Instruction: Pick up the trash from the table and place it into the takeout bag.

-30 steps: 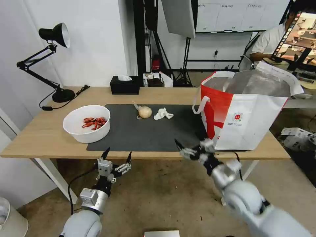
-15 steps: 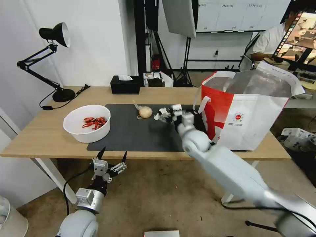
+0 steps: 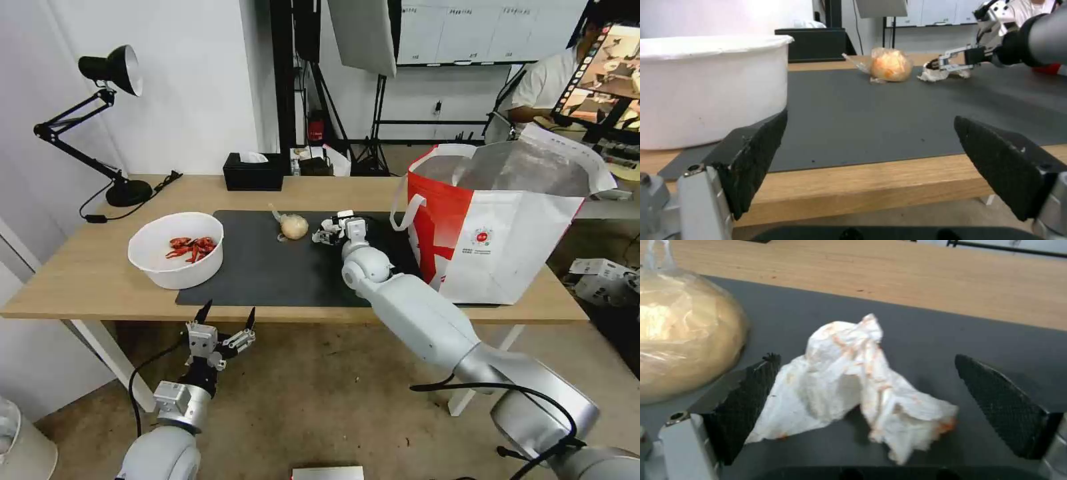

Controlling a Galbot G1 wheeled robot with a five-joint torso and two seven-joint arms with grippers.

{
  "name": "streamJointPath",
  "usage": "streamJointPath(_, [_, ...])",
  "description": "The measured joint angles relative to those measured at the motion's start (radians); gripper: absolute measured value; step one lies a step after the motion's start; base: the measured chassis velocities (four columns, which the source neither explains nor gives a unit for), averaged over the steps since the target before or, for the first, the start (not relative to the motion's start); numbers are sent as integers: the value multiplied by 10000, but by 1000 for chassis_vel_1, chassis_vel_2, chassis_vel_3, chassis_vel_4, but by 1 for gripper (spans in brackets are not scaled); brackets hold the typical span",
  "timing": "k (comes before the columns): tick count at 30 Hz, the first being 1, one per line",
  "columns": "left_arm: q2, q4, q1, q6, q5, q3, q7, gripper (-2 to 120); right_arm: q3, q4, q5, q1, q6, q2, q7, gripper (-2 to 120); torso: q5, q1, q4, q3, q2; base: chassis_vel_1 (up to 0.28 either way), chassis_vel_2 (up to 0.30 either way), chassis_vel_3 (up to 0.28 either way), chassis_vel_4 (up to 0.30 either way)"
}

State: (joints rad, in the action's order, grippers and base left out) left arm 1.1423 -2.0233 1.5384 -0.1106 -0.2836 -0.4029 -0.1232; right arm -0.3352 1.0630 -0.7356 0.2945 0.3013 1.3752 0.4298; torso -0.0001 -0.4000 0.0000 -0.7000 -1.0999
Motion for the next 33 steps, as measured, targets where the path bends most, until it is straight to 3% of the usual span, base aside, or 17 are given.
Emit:
streamJointPath(4, [29, 19, 35, -46, 10, 34, 0, 100, 139, -319, 2, -32, -25, 223, -199, 94, 0, 0, 0, 0, 0, 0, 0, 0, 0])
streamJointPath(12, [86, 94, 91, -205, 71, 68, 6, 100, 225, -431, -24, -3, -49, 289, -292, 65, 1, 1, 0, 0, -1, 0, 0, 0, 0])
streamJointPath(14, [93, 113, 92, -236, 76, 76, 9, 100, 233, -346, -109, 31, -45, 208, -277, 54, 1, 1, 0, 1, 0, 0, 0, 0, 0])
streamJointPath(24, [138, 110, 71, -245, 100, 147, 13, 100, 253, 394, -295, 314, -292, -282, -266, 22, 1, 1, 0, 0, -1, 0, 0, 0, 0])
streamJointPath(27, [144, 11, 101, -245, 107, 145, 15, 100, 255, 1555, -298, 660, -665, -823, -349, 7, 3, 0, 1, 0, -1, 0, 0, 0, 0])
streamJointPath(32, [157, -119, 238, -253, 121, 71, 9, 100, 253, 2928, -227, 1018, -895, -1443, -394, 0, 3, 2, -1, 1, -1, 0, 0, 0, 0])
streamJointPath(33, [157, -210, 317, -257, 126, 44, 2, 100, 365, 3912, -111, 1276, -1050, -1880, -506, 0, 3, 2, 1, 1, -1, 0, 0, 0, 0])
